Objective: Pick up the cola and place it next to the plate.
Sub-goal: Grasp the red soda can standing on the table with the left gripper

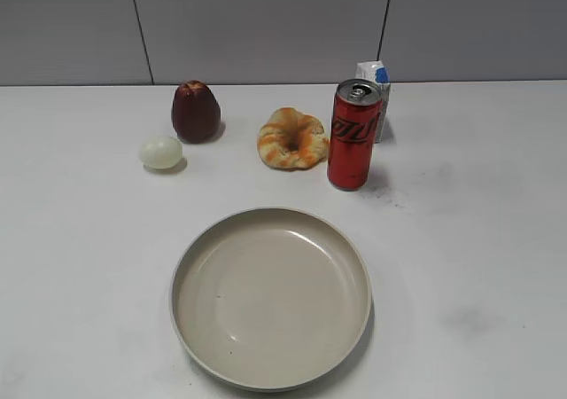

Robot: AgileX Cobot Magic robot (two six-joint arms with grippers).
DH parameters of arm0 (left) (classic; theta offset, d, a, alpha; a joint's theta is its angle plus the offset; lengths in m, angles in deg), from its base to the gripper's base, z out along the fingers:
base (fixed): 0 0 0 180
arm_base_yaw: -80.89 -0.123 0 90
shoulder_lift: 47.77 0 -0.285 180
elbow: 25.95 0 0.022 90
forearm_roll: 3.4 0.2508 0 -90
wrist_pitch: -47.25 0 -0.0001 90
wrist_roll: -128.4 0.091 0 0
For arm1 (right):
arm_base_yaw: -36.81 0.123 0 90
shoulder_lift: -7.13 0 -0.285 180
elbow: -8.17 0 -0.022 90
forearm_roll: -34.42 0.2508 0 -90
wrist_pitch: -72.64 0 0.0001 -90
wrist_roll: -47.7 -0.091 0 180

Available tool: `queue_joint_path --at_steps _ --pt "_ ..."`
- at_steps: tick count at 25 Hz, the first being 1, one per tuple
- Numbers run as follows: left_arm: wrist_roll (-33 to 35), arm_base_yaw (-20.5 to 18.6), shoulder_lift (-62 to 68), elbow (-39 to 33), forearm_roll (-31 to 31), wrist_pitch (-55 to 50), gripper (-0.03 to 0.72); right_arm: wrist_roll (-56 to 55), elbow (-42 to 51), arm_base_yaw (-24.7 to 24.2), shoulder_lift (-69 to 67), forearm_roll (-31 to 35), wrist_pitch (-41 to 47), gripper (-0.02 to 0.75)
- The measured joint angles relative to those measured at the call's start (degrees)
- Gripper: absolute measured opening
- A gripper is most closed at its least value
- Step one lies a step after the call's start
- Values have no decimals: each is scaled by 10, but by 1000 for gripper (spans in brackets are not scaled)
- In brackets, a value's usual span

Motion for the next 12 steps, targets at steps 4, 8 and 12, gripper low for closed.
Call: queue_joint_path --at_steps 4,8,12 --pt "0 0 0 0 0 0 662 0 0 0 0 0 0 535" --pt "0 0 0 0 0 0 661 0 0 0 0 0 0 535" --pt "0 0 0 0 0 0 652 0 0 0 0 0 0 535"
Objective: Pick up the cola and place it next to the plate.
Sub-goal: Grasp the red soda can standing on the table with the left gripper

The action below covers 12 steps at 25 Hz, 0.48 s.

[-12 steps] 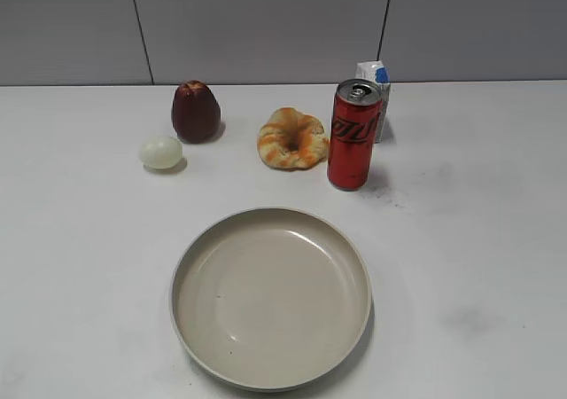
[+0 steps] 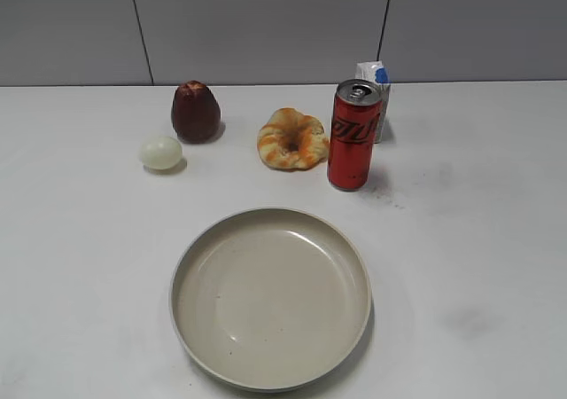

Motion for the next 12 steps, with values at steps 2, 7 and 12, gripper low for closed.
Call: queue_joint_path --at_steps 2,7,12 --pt "0 0 0 0 0 0 638 0 0 0 0 0 0 535" --pt "0 0 20 6 0 9 598 0 0 0 0 0 0 535" --pt "0 0 129 14 -2 141 592 0 0 0 0 0 0 535"
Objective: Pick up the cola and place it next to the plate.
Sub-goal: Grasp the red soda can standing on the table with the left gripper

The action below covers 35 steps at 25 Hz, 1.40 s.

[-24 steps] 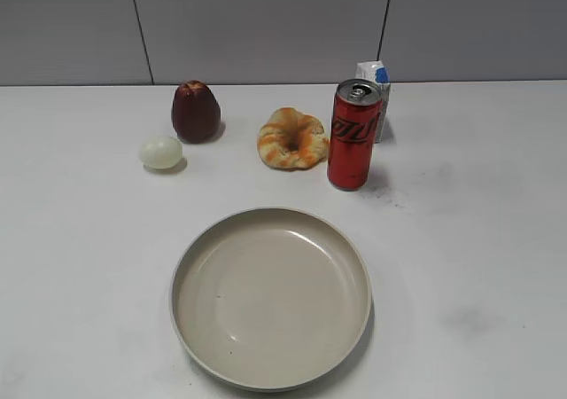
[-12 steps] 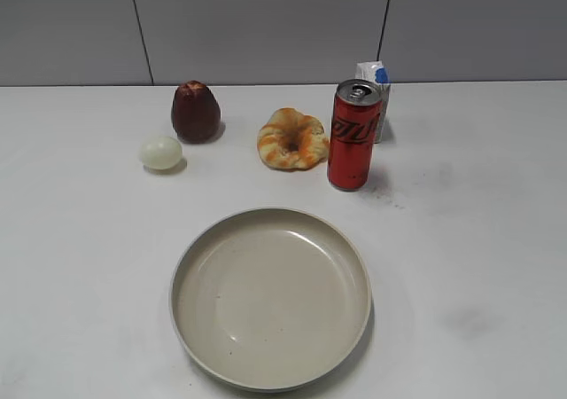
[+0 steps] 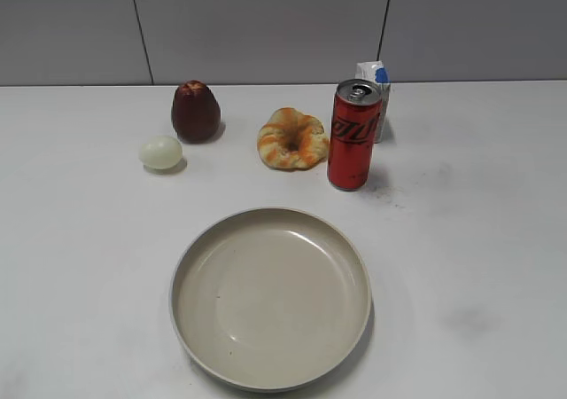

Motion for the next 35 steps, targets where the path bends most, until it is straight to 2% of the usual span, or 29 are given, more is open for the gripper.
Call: queue_joint_path --at_steps 5,9,13,17,21,26,31,35 --pt "0 8 174 11 -32 166 592 0 0 0 0 0 0 535" --pt "20 40 351 79 -45 193 592 0 0 0 0 0 0 535" --pt "30 108 513 209 -43 174 592 0 0 0 0 0 0 535" --pt "32 189 667 384 -43 123 617 0 0 0 0 0 0 535" --pt "44 254 818 576 -43 -1 659 0 0 0 0 0 0 535" --pt "46 306 985 797 -51 -131 664 0 0 0 0 0 0 535" --pt "47 335 1080 913 -117 -133 664 0 0 0 0 0 0 535" --pt "54 357 1111 936 -121 -91 664 0 0 0 0 0 0 535"
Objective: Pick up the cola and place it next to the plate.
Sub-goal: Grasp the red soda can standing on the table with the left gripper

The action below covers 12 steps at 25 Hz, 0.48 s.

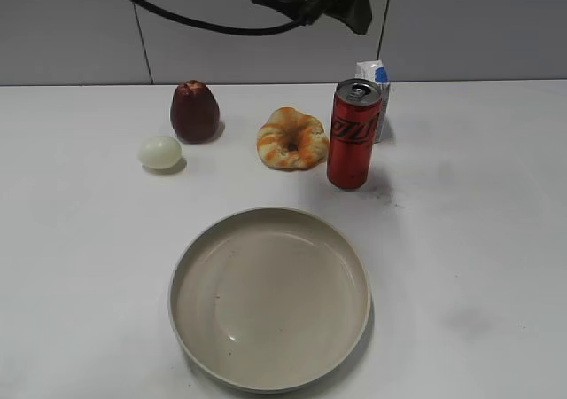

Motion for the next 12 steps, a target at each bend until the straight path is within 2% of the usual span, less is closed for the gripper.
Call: queue_joint_path --at_steps 7,12 --pt "5 26 36 2 -8 27 664 0 0 0 0 0 0 535" --pt "5 27 57 2 -8 36 664 0 0 0 0 0 0 535"
